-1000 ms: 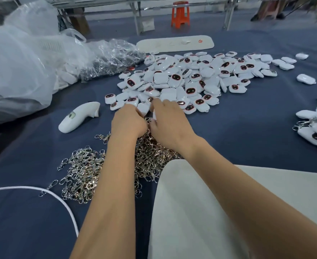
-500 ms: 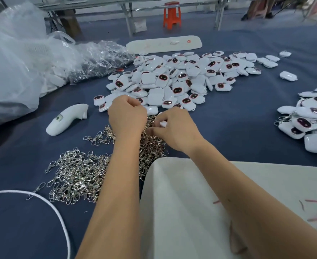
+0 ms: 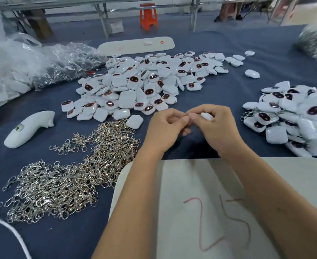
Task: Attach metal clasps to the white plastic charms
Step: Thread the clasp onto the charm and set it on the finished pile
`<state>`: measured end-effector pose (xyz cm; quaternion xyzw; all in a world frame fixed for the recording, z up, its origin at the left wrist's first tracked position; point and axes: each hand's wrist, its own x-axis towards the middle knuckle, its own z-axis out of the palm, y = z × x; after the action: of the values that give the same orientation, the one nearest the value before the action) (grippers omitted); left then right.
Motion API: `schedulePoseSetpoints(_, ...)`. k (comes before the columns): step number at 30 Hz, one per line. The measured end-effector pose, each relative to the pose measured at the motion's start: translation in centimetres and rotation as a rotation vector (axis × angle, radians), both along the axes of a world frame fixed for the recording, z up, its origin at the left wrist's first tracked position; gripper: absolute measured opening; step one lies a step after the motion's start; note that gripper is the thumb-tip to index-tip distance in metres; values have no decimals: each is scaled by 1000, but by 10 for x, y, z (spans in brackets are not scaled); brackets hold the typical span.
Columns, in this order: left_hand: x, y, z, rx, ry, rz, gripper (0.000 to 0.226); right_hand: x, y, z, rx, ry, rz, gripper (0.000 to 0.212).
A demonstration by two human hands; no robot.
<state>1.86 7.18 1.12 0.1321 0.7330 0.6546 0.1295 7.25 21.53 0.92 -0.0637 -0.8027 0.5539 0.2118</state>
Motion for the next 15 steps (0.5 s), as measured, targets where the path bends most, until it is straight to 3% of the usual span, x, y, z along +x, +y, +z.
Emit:
schedulePoseSetpoints(7,3,5,-12,16,68,52,7,9,11,-17,8,24,-89,15)
schedulePoseSetpoints(15,10,14,-18,-270,605,44,19,11,10,-16,-37,13,-98,28)
